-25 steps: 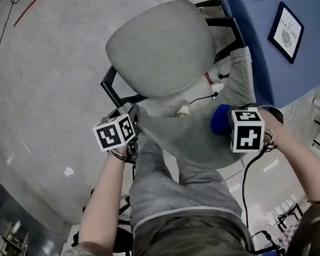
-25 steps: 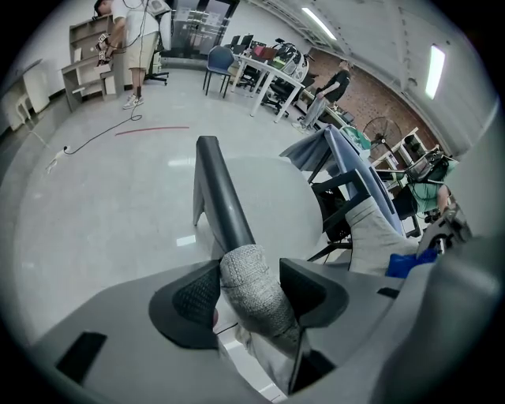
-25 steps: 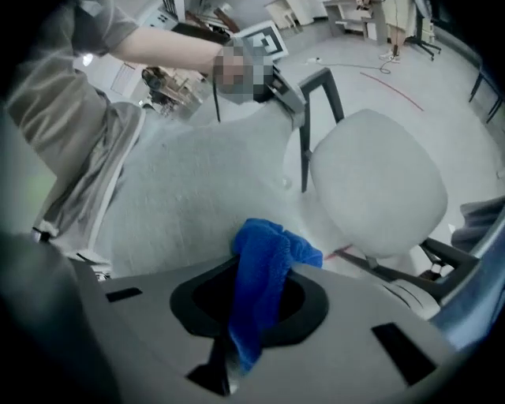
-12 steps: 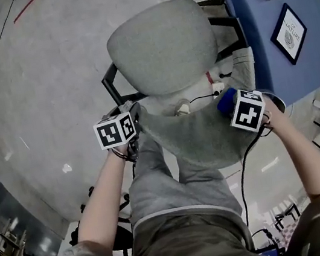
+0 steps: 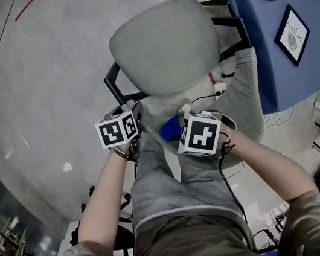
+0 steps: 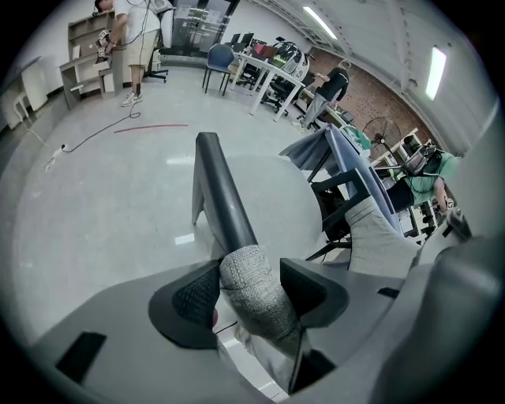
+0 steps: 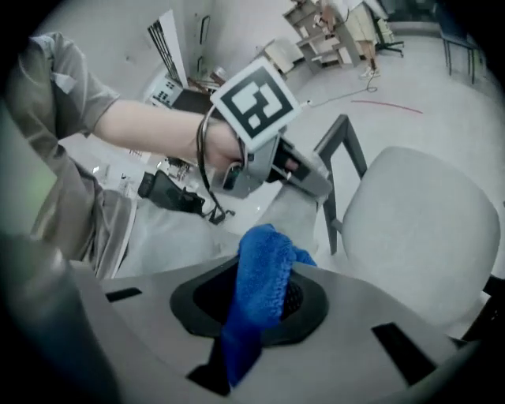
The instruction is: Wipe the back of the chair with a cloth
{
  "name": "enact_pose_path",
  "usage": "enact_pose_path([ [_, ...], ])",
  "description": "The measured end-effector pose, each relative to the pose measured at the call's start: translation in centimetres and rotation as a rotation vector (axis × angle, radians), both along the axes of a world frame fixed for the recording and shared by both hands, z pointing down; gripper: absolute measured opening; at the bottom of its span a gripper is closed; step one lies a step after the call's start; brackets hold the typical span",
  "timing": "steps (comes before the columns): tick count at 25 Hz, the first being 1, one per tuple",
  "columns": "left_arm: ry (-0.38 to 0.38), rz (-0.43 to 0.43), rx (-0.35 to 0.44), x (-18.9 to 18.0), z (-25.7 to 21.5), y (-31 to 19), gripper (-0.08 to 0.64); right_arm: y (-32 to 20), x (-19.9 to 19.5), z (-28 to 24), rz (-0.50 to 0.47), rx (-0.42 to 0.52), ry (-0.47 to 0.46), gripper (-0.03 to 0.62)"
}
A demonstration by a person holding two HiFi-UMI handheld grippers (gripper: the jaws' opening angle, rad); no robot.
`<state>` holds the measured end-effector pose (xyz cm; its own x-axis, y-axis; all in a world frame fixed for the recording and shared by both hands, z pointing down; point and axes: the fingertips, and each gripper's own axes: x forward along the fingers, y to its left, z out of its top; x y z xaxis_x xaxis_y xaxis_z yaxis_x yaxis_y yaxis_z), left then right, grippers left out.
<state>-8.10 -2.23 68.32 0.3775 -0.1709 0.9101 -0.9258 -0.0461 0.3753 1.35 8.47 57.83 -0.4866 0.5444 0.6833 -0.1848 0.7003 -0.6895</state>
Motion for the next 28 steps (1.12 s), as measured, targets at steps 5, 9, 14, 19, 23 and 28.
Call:
enact_pose_path([
  [5, 0.010, -0.001, 0.002, 0.3, 0.0, 0.0, 0.258, -0.3, -1.9, 0.0, 0.035, 0.044, -0.028, 0.077],
  [9, 0.012, -0.004, 0.000, 0.2, 0.0, 0.0, 0.261, 0.7, 2.1, 0.5, -0.059, -0.023, 0.017, 0.077],
  [14, 0.017, -0.005, -0.003, 0.3, 0.1, 0.0, 0.262, 1.9, 12.4, 3.7, -0.260, -0.023, 0.240, 0.077],
  [19, 0.016, -0.004, -0.006, 0.3, 0.1, 0.1, 0.262, -3.4, 22.5, 6.5, -0.312, 0.116, 0.512, 0.077],
  [23, 0.020, -0.001, -0.006, 0.4, 0.1, 0.0, 0.262, -10.9, 27.1, 8.1, -0.232, 0.320, 0.677, 0.077],
  [28, 0.024, -0.006, -0.005, 0.4, 0.1, 0.0, 0.264, -11.7, 27.9, 9.6, -0.168, 0.290, 0.734, 0.077],
])
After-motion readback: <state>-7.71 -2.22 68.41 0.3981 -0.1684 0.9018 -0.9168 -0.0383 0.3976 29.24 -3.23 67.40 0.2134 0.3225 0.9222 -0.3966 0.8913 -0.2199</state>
